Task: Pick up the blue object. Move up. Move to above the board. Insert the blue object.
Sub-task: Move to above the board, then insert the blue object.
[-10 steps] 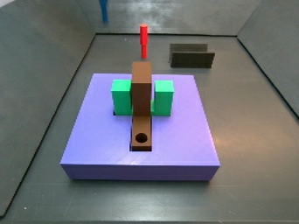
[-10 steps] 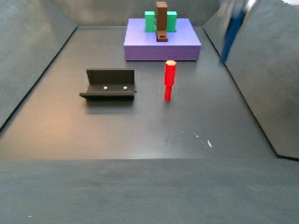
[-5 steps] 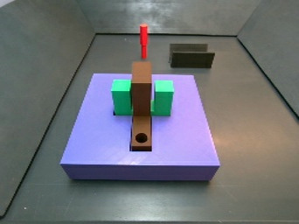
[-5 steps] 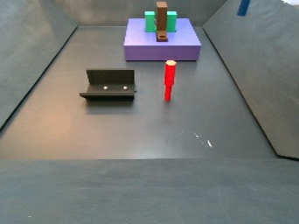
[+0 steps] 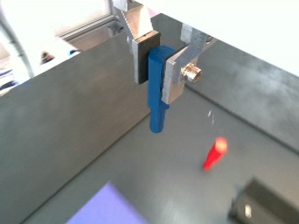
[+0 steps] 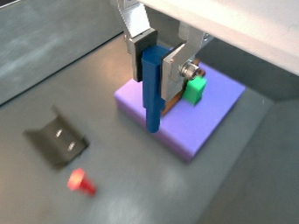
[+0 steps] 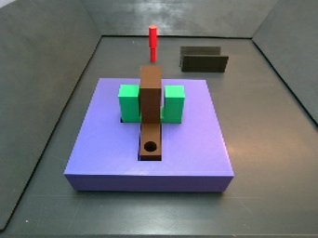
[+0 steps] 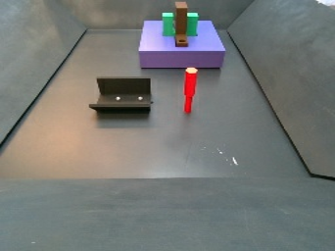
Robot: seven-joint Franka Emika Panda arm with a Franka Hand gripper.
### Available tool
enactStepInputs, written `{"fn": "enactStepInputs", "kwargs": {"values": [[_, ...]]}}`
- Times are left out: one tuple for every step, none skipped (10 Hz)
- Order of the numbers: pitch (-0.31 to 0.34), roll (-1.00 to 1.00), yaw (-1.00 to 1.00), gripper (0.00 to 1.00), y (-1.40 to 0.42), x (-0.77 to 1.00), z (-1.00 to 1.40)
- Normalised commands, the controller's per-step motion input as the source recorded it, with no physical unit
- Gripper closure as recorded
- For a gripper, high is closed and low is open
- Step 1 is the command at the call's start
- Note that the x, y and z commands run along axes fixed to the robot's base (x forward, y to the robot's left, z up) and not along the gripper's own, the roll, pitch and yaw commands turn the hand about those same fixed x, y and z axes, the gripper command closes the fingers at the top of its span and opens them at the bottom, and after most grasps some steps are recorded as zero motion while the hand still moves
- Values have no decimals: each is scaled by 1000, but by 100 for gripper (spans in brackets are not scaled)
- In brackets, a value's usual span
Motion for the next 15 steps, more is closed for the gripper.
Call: {"fn": "enactStepInputs", "kwargs": {"values": [[164, 19, 14, 100, -1400, 679, 188], [151, 1, 10, 100, -1400, 703, 194], [140, 19, 13, 100, -1400, 724, 202], [150, 26, 11, 100, -1400, 767, 204], [156, 52, 10, 100, -471, 314, 76], [127, 56, 9, 100, -171, 150, 42], [-60, -57, 0, 100, -100, 23, -91], [-194, 0, 149, 100, -946, 0, -11], [-193, 0, 183, 100, -926, 0, -97], [-187, 0, 220, 100, -917, 0, -134], [-123, 181, 63, 100, -920, 14, -106], [-90, 193, 29, 100, -934, 0, -177], [-207, 169, 29, 100, -997, 0, -540], [-216, 60, 97, 100, -849, 66, -666], [-227, 0, 54, 100, -669, 149, -760]]}}
